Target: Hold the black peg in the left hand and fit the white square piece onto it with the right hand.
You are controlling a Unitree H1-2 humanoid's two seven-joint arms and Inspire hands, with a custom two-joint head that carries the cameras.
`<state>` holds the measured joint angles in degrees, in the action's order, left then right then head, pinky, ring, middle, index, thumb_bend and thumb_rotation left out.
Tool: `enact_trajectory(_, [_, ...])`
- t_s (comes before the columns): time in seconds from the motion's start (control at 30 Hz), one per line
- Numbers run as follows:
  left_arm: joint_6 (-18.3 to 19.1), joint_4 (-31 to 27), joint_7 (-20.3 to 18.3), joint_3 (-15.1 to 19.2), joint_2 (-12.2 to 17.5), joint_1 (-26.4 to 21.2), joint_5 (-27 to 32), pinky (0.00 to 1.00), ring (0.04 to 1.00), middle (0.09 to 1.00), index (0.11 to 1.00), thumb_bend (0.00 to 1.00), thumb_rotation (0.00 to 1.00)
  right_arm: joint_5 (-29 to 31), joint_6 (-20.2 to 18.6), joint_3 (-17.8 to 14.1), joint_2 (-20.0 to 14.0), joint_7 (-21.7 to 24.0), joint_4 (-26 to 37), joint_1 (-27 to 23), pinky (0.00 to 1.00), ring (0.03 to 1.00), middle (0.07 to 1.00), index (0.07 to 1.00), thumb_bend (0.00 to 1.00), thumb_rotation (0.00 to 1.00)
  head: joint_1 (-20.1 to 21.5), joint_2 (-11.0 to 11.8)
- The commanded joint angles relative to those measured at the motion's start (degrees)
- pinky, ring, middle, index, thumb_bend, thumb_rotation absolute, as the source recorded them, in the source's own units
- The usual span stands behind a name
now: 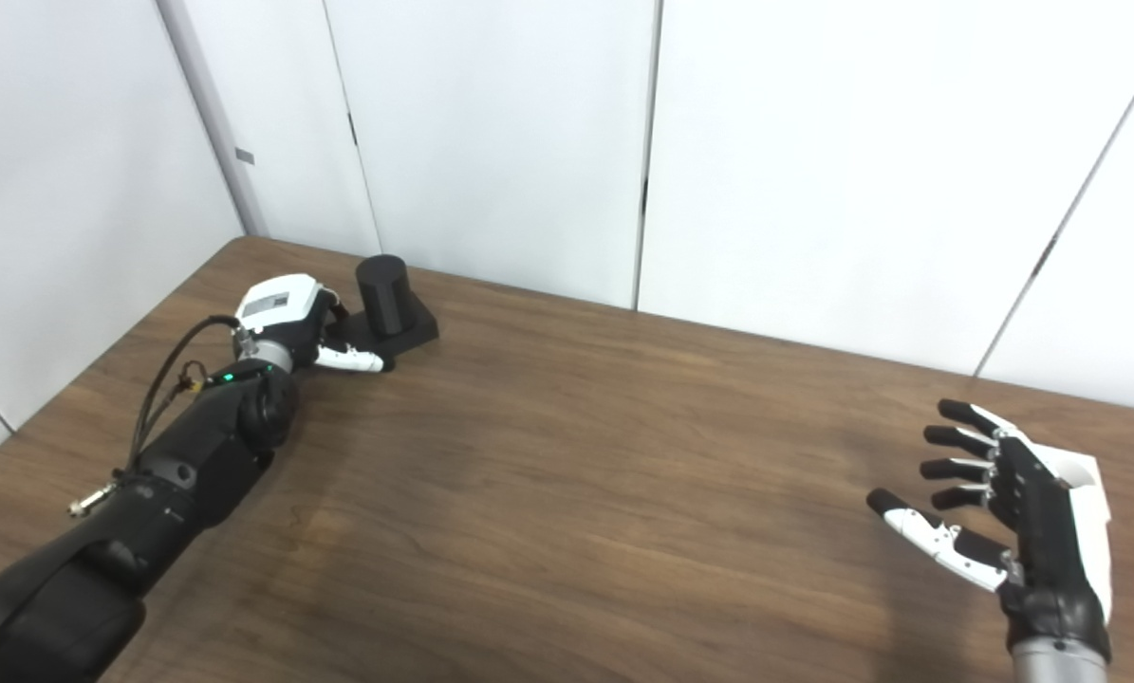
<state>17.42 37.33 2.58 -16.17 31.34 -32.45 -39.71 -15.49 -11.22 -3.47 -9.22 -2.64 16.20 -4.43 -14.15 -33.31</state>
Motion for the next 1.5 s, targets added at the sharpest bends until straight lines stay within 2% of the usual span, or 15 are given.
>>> enact_trajectory(0.0, [-1.62,0.05,-2.25,-1.13,-0.66,-0.40,0.97,0.77,0.938,0.899,0.518,0.61,0.18,-0.66,0.73,-0.42,-0.35,-0.64,2.21,-1.48,0.47,0.588,0.694,0.749,0.55,0.00,-0.03,-0.08])
enact_trajectory(0.1, [-3.49,-0.43,-1.79,-0.45,-0.73,0.10,2.78,0.76,0.925,0.878,0.488,0.53,0.08,-0.32,1.39,-0.59,-0.51,-0.53,1.83,-1.48,0.48,0.586,0.692,0.750,0.54,0.00,-0.08,-0.19])
enact_trajectory(0.2, [-5.04,-1.47,-1.14,1.01,-0.97,0.92,5.12,0.77,0.925,0.875,0.481,0.52,0.06,0.26,2.05,-0.74,-0.59,-0.38,1.49,-1.47,0.47,0.586,0.693,0.751,0.54,0.00,-0.05,-0.24])
enact_trajectory(0.5, [-10.79,-5.49,-3.02,1.14,0.22,3.16,8.31,0.77,0.932,0.899,0.482,0.52,0.05,0.27,1.79,-0.66,-0.45,-0.51,1.07,-1.62,0.48,0.594,0.696,0.747,0.53,0.00,-0.06,-0.42])
enact_trajectory(0.63, [-14.18,-7.25,-4.62,-0.23,1.31,3.91,8.28,0.77,0.929,0.903,0.484,0.52,0.05,0.17,1.80,-0.63,-0.45,-0.55,1.03,-1.67,0.48,0.593,0.697,0.744,0.54,0.00,0.11,-0.48])
enact_trajectory(0.83, [-14.45,-11.62,-7.59,-3.09,1.28,5.06,6.68,0.77,0.924,0.898,0.486,0.52,0.05,0.37,1.75,-0.63,-0.48,-0.38,1.33,-1.67,0.48,0.593,0.697,0.741,0.53,0.00,0.35,-0.53])
enact_trajectory(0.93, [-15.90,-13.20,-7.49,-4.25,1.09,5.66,5.89,0.79,0.921,0.894,0.486,0.52,0.05,0.49,2.39,-0.58,-0.56,-0.38,1.17,-1.70,0.47,0.590,0.695,0.738,0.53,0.00,0.41,-0.58])
enact_trajectory(1.07, [-19.55,-14.90,-6.29,-5.71,0.60,6.52,4.86,0.77,0.903,0.886,0.486,0.52,0.06,0.02,2.05,-0.53,-0.58,-0.56,1.15,-1.81,0.45,0.579,0.686,0.729,0.54,0.00,0.61,-0.66])
enact_trajectory(1.23, [-21.38,-18.89,-7.38,-6.71,-0.06,7.44,4.31,0.77,0.908,0.893,0.487,0.52,0.06,0.12,2.30,-0.51,-0.46,-0.57,1.27,-1.77,0.46,0.586,0.691,0.728,0.53,0.00,1.06,-0.85])
enact_trajectory(1.33, [-21.23,-21.79,-9.93,-7.60,-0.46,7.56,4.43,0.78,0.921,0.904,0.488,0.52,0.06,-0.47,1.89,-0.38,-0.34,-0.76,1.45,-1.79,0.46,0.582,0.689,0.723,0.54,0.00,1.35,-0.96])
enact_trajectory(1.47, [-23.17,-23.50,-12.21,-8.22,-1.35,7.62,5.30,0.77,0.920,0.907,0.488,0.52,0.06,-0.10,1.61,-0.37,-0.13,-0.53,1.74,-1.79,0.47,0.591,0.696,0.730,0.53,0.00,2.35,-1.34])
